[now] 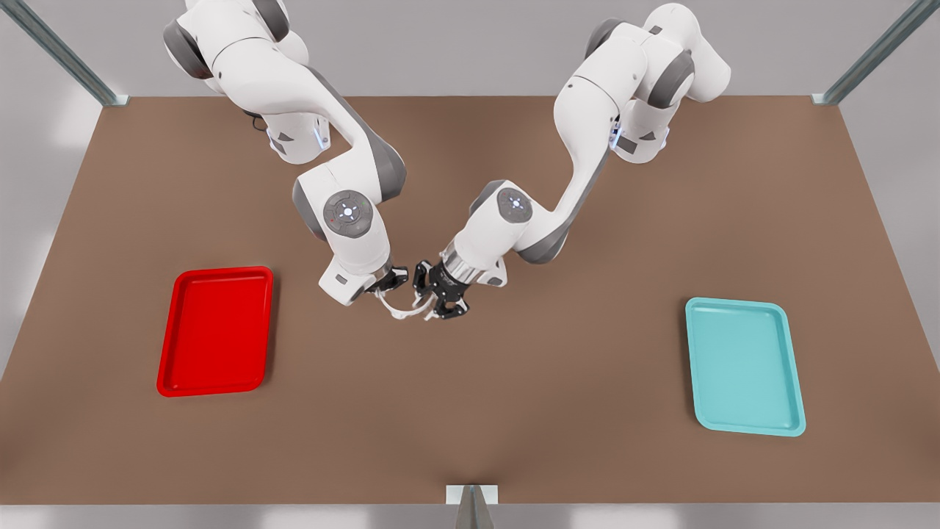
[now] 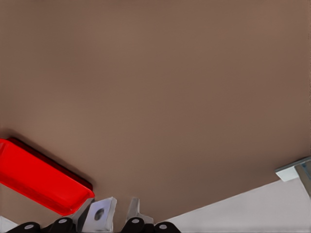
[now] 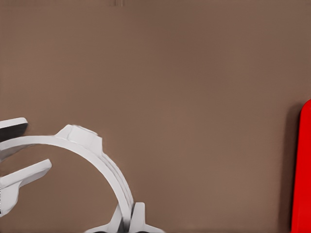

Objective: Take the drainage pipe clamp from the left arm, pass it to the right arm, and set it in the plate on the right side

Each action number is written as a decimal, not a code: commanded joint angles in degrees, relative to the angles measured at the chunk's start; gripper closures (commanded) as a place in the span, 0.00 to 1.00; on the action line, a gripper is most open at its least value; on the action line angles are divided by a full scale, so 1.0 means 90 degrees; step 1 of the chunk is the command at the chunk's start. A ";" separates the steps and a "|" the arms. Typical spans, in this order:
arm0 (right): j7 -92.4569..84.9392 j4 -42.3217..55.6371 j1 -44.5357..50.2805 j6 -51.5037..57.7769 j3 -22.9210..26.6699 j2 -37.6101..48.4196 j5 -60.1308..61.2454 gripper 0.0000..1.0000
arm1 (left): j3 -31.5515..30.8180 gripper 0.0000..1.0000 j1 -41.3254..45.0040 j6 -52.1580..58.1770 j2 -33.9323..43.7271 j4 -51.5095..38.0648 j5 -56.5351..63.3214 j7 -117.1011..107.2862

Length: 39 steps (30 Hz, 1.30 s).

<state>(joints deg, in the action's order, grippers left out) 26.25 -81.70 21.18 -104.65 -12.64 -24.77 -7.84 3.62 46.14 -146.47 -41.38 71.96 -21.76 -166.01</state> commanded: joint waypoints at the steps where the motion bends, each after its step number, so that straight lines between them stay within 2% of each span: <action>1: 0.0189 0.0006 0.0000 -0.0003 -0.0002 0.0008 -0.0018 0.79 | -0.0002 0.00 0.0001 0.0004 0.0018 -0.0007 -0.0062 -0.4816; 5: 0.0189 -0.0014 -0.0029 -0.0032 -0.0002 0.0008 -0.0018 0.79 | -0.0012 0.00 -0.0009 0.0248 0.0272 0.0003 0.0025 -0.4650; 9: 0.0121 -0.0492 -0.0342 -0.0471 0.0008 0.0037 -0.0155 0.79 | -0.0041 0.00 -0.0341 0.2122 0.0916 0.0041 -0.0131 -0.2571; 12: -0.0445 -0.1029 -0.1181 -0.0882 -0.0002 0.0144 -0.0145 0.79 | -0.0041 0.00 -0.1502 0.4378 0.1112 0.0042 -0.0834 0.0992; 15: -0.1431 -0.1293 -0.2783 -0.1106 -0.0715 0.0193 -0.0145 0.79 | -0.0012 0.00 -0.2918 0.6019 0.1180 -0.0007 -0.0483 0.5523; 18: -0.2076 -0.1362 -0.3388 -0.1301 -0.0715 0.0096 -0.0145 0.79 | -0.0012 0.00 -0.3778 0.6264 0.1297 -0.0017 0.0777 1.0484; 21: -0.2984 -0.1625 -0.4053 -0.1614 -0.0715 0.0037 -0.0135 0.79 | -0.0119 0.00 -0.4550 0.6469 0.2205 0.0139 0.1705 1.5670; 23: -0.3628 -0.1713 -0.4501 -0.1614 -0.0715 0.0027 -0.0106 0.79 | -0.0325 0.00 -0.4834 0.6323 0.3025 0.0783 0.2036 1.8277; 24: -0.3922 -0.1752 -0.4775 -0.1604 -0.0802 0.0027 -0.0086 0.79 | -0.0471 0.00 -0.4804 0.5933 0.3309 0.1183 0.2388 1.8397; 26: -0.4293 -0.1996 -0.5703 -0.1614 -0.1398 0.0027 -0.0096 0.79 | -0.0530 0.00 -0.4843 0.5727 0.3319 0.1311 0.2515 1.8397; 29: -0.4781 -0.2280 -0.6358 -0.1604 -0.1623 0.0047 -0.0086 0.79 | -0.0539 0.00 -0.4794 0.5717 0.3192 0.1272 0.2584 1.8397; 32: -0.4791 -0.2309 -0.6494 -0.2024 -0.1613 -0.0343 -0.0125 0.79 | -0.0549 0.00 -0.4794 0.5776 0.2723 0.0891 0.2613 1.8329; 39: -0.4781 -0.2221 -0.6670 -0.2678 -0.1555 -0.1066 -0.0467 0.79 | -0.0539 0.00 -0.4804 0.5747 0.2596 0.0862 0.2613 1.8348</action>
<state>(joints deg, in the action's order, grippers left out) -3.20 -101.80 -38.64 -124.85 -26.62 -33.77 -10.74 -1.23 2.93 -94.77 -18.19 79.68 1.57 -48.19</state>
